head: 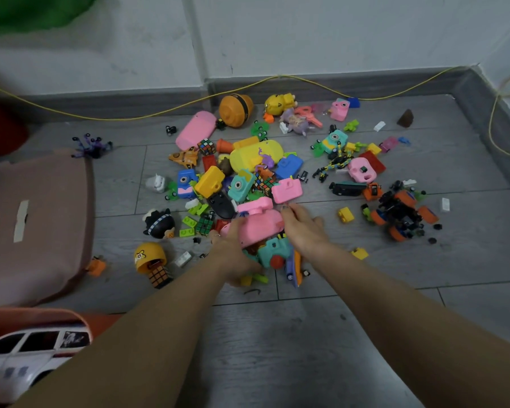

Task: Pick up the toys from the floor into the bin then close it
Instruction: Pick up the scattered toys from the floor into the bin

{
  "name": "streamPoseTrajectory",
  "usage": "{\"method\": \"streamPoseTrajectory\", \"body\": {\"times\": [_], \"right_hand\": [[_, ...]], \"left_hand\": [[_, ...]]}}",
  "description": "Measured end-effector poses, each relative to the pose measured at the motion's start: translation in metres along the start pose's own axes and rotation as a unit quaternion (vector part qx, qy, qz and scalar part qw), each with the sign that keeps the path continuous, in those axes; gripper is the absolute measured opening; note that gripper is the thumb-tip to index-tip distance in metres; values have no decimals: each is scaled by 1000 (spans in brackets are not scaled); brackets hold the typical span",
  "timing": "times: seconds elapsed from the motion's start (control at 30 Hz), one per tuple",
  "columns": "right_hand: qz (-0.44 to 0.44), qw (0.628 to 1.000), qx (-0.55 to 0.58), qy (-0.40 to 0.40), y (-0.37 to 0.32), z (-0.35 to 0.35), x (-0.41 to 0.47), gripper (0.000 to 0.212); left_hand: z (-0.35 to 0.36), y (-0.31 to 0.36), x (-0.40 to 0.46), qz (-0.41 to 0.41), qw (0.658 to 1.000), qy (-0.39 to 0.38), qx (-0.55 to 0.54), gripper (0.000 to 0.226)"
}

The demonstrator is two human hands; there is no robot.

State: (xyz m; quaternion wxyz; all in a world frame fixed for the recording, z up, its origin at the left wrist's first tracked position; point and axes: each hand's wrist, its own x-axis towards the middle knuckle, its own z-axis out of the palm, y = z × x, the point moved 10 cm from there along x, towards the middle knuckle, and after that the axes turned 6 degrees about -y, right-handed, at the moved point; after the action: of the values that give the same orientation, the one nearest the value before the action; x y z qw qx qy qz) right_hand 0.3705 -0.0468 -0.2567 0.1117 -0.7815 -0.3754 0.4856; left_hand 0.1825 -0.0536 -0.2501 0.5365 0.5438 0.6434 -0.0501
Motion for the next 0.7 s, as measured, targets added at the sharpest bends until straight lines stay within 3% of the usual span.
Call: {"method": "streamPoseTrajectory", "body": {"times": [0.13, 0.27, 0.33, 0.43, 0.57, 0.7], "right_hand": [[-7, 999, 44, 8, -4, 7, -4, 45], [-7, 996, 83, -12, -6, 14, -7, 36], [-13, 996, 89, -26, -10, 18, -8, 38], [-29, 992, 112, -46, -19, 21, -12, 41], [-32, 968, 237, -74, -21, 25, -16, 16], [-43, 949, 311, -41, -23, 22, -20, 6]], "left_hand": [[-6, -10, -2, -22, 996, 7, -84, 102], [-8, -19, -1, -28, 985, -2, -171, 120], [-8, -17, -2, -24, 980, -15, -196, 118], [-10, -13, -1, -4, 966, -20, -257, 105], [-9, -18, -3, -17, 935, -16, -355, 81], [0, -5, -10, 2, 903, -70, -424, 36]]}}
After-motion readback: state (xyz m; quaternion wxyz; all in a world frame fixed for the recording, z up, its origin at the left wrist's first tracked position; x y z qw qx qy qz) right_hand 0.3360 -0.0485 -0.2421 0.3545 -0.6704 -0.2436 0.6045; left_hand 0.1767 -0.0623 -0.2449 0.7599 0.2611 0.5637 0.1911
